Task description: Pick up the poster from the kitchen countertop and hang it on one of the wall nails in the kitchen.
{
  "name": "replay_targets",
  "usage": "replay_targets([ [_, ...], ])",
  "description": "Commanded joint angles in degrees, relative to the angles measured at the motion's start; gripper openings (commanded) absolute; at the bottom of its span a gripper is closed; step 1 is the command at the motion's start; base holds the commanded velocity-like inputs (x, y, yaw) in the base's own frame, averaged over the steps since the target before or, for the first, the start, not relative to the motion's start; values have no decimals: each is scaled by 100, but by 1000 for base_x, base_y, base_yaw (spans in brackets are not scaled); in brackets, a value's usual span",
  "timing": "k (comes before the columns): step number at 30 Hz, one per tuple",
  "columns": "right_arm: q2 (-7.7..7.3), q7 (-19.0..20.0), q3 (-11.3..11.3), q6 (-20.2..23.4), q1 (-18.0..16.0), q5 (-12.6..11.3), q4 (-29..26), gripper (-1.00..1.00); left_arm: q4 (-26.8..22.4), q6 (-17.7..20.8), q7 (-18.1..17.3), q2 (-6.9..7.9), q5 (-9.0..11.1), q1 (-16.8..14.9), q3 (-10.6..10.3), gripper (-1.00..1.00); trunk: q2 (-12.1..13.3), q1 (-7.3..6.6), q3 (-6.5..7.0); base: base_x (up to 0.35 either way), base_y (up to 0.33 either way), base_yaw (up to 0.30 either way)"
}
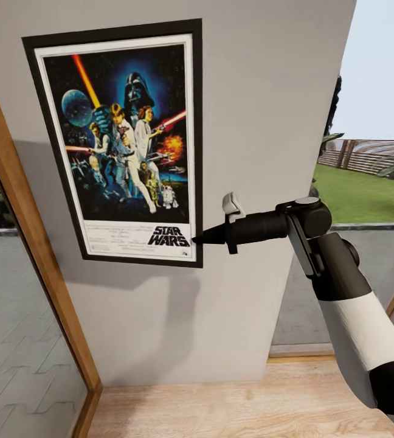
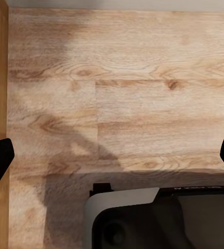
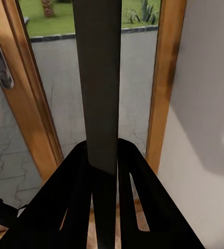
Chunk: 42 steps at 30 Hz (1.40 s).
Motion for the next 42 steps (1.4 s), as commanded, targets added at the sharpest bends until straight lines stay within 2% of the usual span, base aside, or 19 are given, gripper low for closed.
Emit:
replay_targets([
  [1,-4,-4,6,73,-5,-47,-1,-100,-6,-6,-41,-4,-22,0,32,100,-10,3,-9,0,0,0],
  [25,-49,-7,-27,71,-5,-38,4,-100,-6,-6,-41,-4,-17,0,32,100,-10,3,-9,8,0,0],
  [42,-52,-7,-27,70,-5,-38,1,-100,-6,-6,-41,-4,-18,0,32,100,-10,3,-9,295,0,0],
])
